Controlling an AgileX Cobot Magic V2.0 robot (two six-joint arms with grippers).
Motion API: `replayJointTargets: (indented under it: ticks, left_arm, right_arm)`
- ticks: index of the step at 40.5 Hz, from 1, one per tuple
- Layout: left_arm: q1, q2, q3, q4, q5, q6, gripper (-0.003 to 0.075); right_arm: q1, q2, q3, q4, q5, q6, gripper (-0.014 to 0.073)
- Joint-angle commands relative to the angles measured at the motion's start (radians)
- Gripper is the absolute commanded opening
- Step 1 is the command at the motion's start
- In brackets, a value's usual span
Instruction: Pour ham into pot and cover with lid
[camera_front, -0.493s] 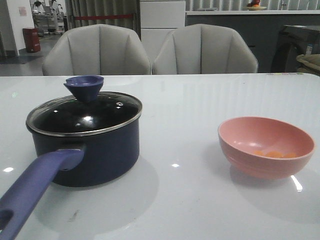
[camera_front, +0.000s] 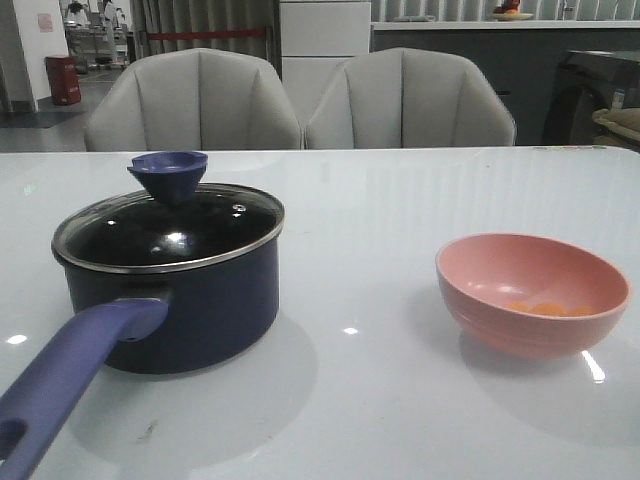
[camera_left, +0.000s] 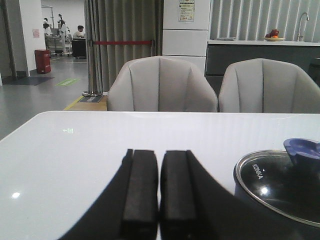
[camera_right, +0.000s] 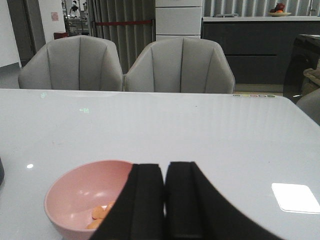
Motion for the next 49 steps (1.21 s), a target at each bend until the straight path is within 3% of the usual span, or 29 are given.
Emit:
replayJointTargets:
  ticks: [1,18,27,32,36,49]
  left_arm:
    - [0.002,-0.02,0.032,-0.001,-0.077,-0.008,0.0124]
    - [0.002,-0.02,0.032,-0.001,-0.084,-0.008,0.0124]
    - [0.002,-0.02,0.03,-0.011,-0.208,-0.007,0.0124]
    - [0.002,-0.018,-0.016,-0.016,-0.205,-0.007,0.0124]
    - [0.002,-0.014,-0.098,-0.016,-0.141,-0.007,0.0124]
    - [0.002,0.206,-0.409,-0.016,0.267,-0.007,0.0124]
  right_arm:
    - [-0.006,-0.019,0.01,-0.008,-0.083,0.0,0.016]
    - [-0.006,-0.019,0.01,-0.008,-0.083,0.0,0.016]
    - [-0.006,-0.019,0.01,-0.008,-0.083,0.0,0.016]
    - [-0.006,-0.019,0.01,-0.008,-0.083,0.0,0.016]
    - [-0.006,-0.019,0.01,-0.008,-0.083,0.0,0.016]
    - [-0.006,-0.019,0.01,-0.008,-0.083,0.0,0.016]
